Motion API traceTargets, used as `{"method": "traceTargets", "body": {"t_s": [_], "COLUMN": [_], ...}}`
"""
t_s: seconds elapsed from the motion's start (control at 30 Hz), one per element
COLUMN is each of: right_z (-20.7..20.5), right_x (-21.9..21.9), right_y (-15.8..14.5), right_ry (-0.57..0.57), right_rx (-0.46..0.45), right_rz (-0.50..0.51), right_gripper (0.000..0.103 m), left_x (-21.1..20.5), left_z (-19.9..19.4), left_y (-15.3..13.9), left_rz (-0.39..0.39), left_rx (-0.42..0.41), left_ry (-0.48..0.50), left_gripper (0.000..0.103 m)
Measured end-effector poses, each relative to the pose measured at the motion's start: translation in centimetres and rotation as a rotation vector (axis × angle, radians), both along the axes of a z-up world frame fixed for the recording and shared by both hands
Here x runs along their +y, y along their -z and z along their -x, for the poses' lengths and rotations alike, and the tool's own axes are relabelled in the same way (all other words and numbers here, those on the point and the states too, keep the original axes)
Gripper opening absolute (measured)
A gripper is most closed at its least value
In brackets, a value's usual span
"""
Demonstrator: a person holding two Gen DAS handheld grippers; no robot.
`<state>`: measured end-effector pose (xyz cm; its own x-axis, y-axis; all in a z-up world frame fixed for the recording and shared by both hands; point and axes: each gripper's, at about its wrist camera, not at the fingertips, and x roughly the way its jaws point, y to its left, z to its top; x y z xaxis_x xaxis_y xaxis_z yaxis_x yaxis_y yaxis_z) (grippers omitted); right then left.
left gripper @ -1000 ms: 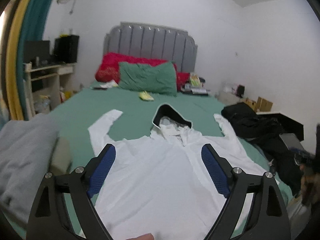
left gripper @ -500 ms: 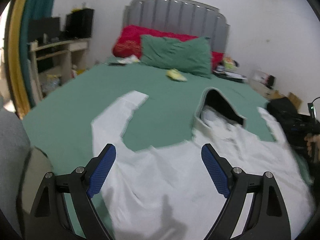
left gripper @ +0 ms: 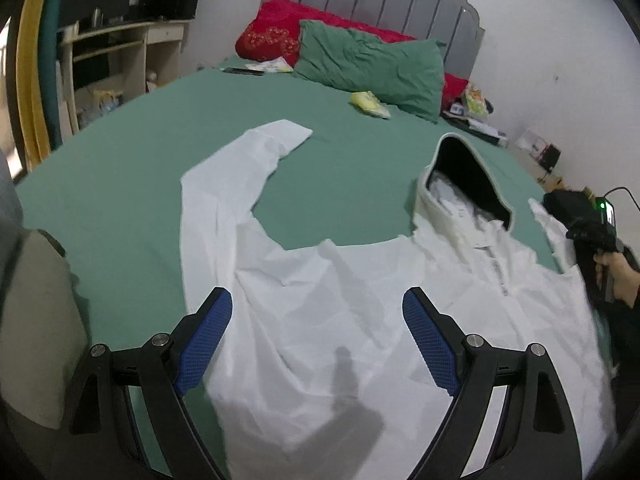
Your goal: Fold large clothes
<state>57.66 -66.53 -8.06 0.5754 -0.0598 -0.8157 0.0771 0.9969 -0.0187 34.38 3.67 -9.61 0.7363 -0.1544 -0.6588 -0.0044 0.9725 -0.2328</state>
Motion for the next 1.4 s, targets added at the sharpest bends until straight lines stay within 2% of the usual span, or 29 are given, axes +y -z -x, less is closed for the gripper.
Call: {"method": "traceTargets", "body": {"t_s": [0.17, 0.3, 0.4, 0.47, 0.6, 0.7, 0.8, 0.87, 0.93, 0.97, 1.0, 1.03, 1.07, 1.13, 1.27, 1.33, 1.4], "right_z": [4.5, 7.9, 11.2, 13.1, 17.0, 20.8, 23.8, 24.6, 25.4, 26.2, 26.6, 27.1, 27.4, 27.2, 25.1, 22.4, 19.6], "right_x": [0.6, 1.9, 3.9, 6.8, 15.3, 22.7, 29.8, 32.0, 34.1, 34.7, 34.7, 34.3, 33.6, 31.4, 25.4, 22.4, 20.4], "right_y": [-6.2, -10.2, -13.6, -15.5, -16.9, -14.4, -8.6, -4.5, -0.8, 0.2, 0.8, 0.8, 0.4, -1.1, -3.8, -2.6, 0.3], "right_ry": [-0.006, 0.006, -0.01, -0.056, -0.214, -0.36, -0.478, -0.523, -0.548, -0.549, -0.551, -0.55, -0.54, -0.484, -0.282, -0.166, -0.074], "right_rx": [-0.075, -0.117, -0.224, -0.271, -0.322, -0.294, -0.191, -0.096, 0.021, 0.044, 0.051, 0.049, 0.039, -0.004, -0.121, -0.088, 0.002], "right_rz": [-0.041, -0.072, -0.135, -0.162, -0.136, -0.128, -0.15, -0.228, -0.261, -0.25, -0.256, -0.282, -0.312, -0.332, -0.397, -0.458, -0.613], "right_gripper": [0.001, 0.001, 0.001, 0.001, 0.001, 0.001, 0.001, 0.002, 0.012, 0.035, 0.066, 0.078, 0.084, 0.084, 0.084, 0.084, 0.084], "left_x": [-0.9, -1.5, -1.5, -1.5, -1.3, -1.8, -2.1, -2.2, -1.9, -1.7, -1.4, -1.1, -0.8, -0.2, 0.9, 1.1, 1.0], "left_z": [0.6, 1.8, 2.0, 2.1, 2.1, 2.3, 2.4, 2.7, 2.9, 3.0, 3.2, 3.3, 3.4, 3.3, 2.6, 2.3, 2.2], "left_y": [-1.8, -2.7, -4.0, -4.3, -5.0, -4.8, -4.0, -3.4, -2.8, -2.6, -2.3, -2.1, -1.9, -1.8, -1.9, -1.8, -1.7], "left_rz": [0.031, -0.035, -0.021, -0.041, 0.014, -0.014, -0.023, -0.026, -0.035, -0.038, -0.041, -0.044, -0.043, -0.026, -0.01, -0.015, -0.033], "left_rx": [-0.023, -0.064, -0.087, -0.069, -0.027, -0.017, 0.015, 0.031, 0.053, 0.059, 0.065, 0.072, 0.079, 0.088, 0.083, 0.079, 0.082], "left_ry": [0.03, 0.045, 0.049, 0.021, 0.033, 0.053, 0.074, 0.087, 0.1, 0.103, 0.107, 0.107, 0.104, 0.1, 0.071, 0.065, 0.069], "left_gripper": [0.09, 0.09, 0.09, 0.09, 0.09, 0.09, 0.09, 0.09, 0.09, 0.09, 0.09, 0.09, 0.09, 0.09, 0.09, 0.09, 0.09]}}
